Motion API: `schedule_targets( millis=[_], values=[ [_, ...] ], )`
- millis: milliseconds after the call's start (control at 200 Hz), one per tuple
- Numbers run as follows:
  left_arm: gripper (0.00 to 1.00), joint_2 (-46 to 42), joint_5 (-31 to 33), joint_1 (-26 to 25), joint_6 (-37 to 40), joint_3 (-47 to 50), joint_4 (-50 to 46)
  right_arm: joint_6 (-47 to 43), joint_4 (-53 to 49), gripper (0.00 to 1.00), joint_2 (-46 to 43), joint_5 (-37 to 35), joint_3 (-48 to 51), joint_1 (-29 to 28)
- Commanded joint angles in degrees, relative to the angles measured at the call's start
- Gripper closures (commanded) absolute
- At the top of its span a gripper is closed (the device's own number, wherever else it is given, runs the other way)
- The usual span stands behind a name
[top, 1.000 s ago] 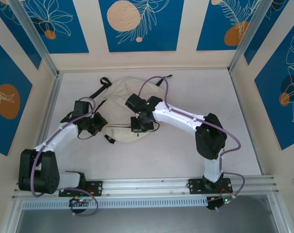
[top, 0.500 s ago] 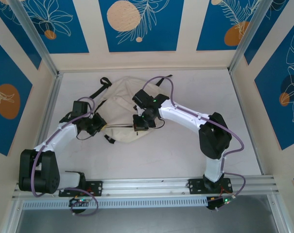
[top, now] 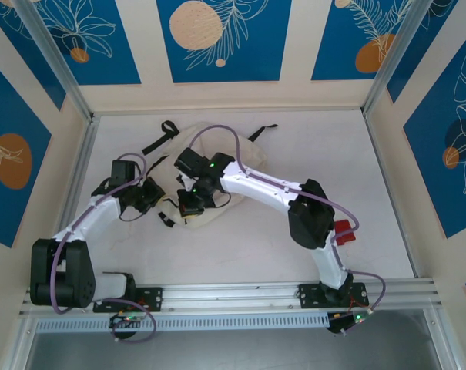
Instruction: Pack the student bag
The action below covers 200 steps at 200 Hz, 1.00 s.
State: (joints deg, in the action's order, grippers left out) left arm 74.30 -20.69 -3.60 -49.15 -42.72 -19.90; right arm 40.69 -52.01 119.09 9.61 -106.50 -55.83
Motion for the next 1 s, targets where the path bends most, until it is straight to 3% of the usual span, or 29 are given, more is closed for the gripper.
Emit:
schedule_targets(
  millis=[0,265,520,995],
  values=[
    [1.0,-1.29,1.89,0.37,0.41,0.29,-0.81,1.51,-3.87,1.0,-1.67,-0.63,-0.79,-0.26],
    [1.0,1.53,7.62,1.53,2.91,-0.1,-2.26,4.64,-12.46,1.0,-11.82,-10.86,9.99,2.48],
    [1.0,2.15,8.55,1.93,3.51,0.44,-1.89,6.67,-15.3,1.0,-12.58,-16.72,15.43,5.98],
    [1.0,1.55,8.39,3.32,4.75,-1.36,-3.41,6.11,-12.24,1.0,-10.8,-18.06,18.87,10.98]
  ],
)
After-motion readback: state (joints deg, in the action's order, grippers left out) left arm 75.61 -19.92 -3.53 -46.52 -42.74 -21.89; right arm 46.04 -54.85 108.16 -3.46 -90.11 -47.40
